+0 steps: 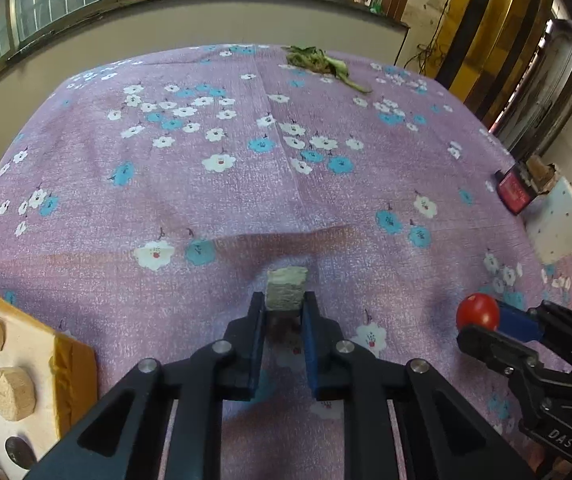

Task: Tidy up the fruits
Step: 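Carry the tomato and cube over the white tray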

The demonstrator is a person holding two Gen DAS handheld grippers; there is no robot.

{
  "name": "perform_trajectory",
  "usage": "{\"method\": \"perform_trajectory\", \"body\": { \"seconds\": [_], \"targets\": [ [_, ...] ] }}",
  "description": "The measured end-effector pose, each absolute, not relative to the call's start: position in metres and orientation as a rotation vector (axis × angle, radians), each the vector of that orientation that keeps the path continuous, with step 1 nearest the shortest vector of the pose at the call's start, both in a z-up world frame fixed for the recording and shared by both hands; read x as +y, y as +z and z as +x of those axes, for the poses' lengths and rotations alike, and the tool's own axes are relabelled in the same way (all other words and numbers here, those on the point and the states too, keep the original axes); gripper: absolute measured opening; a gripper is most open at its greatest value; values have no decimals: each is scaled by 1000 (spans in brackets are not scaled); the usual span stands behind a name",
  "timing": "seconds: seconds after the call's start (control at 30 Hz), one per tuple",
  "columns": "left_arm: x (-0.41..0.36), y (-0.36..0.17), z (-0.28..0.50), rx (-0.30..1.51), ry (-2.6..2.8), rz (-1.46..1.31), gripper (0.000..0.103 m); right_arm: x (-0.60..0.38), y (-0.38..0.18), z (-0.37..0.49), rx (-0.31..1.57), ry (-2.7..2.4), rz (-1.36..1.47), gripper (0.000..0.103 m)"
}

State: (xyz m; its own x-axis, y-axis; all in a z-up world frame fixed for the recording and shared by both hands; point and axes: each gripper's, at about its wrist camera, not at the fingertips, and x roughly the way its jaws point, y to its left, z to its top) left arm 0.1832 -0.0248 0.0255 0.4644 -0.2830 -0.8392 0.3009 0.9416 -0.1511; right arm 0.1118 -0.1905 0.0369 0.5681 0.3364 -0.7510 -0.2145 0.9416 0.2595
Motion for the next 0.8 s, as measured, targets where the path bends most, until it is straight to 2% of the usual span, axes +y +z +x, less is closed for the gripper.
{"method": "perform_trajectory", "body": {
  "seconds": [0.33,0.8],
  "targets": [
    [22,53,116,972,-367,-65,20,-160,46,77,913,323,138,28],
    [146,73,59,952,-278,-118,20,-37,67,48,905,447,102,28]
  ]
}}
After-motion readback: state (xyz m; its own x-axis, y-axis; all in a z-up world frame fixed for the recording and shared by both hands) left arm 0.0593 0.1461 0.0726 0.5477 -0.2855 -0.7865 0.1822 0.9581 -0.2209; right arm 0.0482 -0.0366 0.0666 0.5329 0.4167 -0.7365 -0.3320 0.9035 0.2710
